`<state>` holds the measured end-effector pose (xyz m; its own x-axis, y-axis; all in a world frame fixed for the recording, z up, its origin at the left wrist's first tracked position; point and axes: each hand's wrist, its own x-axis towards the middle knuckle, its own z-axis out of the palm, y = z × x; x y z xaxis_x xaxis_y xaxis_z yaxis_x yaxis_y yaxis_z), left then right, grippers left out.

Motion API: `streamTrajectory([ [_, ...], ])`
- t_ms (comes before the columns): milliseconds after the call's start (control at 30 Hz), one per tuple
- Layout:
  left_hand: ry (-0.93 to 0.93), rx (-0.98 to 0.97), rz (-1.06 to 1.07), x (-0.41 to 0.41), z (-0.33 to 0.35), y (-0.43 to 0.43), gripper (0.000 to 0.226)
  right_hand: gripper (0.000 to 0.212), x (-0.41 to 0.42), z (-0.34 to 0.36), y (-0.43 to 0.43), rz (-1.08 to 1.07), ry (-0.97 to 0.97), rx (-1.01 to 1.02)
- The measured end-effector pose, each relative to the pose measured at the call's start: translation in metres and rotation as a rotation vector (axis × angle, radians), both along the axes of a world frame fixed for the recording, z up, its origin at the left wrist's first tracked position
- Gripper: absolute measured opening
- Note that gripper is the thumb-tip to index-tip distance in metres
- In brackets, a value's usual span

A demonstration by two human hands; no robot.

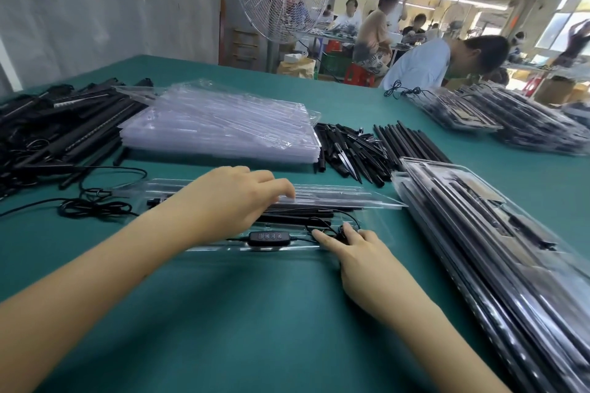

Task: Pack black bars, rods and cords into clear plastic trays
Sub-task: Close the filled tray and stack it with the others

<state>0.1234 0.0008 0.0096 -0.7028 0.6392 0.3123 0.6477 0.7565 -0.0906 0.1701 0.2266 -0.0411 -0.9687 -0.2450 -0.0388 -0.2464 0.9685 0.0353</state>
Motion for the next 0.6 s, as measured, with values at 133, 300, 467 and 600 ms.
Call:
streamTrajectory([
  [133,-0.002,-0.009,-0.005,0.001,-0.002,-0.001,0.032,0.072,0.0,0.005,-0.002,0.006,0.025,-0.063],
  [300,0.009,-0.003,-0.006,0.0,-0.004,-0.001,0.033,0.075,-0.005,0.012,-0.017,-0.026,0.021,-0.012],
  [467,0.003,-0.043,-0.041,0.002,-0.012,-0.002,0.033,0.057,-0.002,0.014,-0.02,-0.057,-0.002,-0.034],
  [600,-0.009,-0.035,-0.07,0.004,-0.019,-0.004,0.032,0.051,-0.001,0.007,-0.022,-0.065,0.019,0.055],
])
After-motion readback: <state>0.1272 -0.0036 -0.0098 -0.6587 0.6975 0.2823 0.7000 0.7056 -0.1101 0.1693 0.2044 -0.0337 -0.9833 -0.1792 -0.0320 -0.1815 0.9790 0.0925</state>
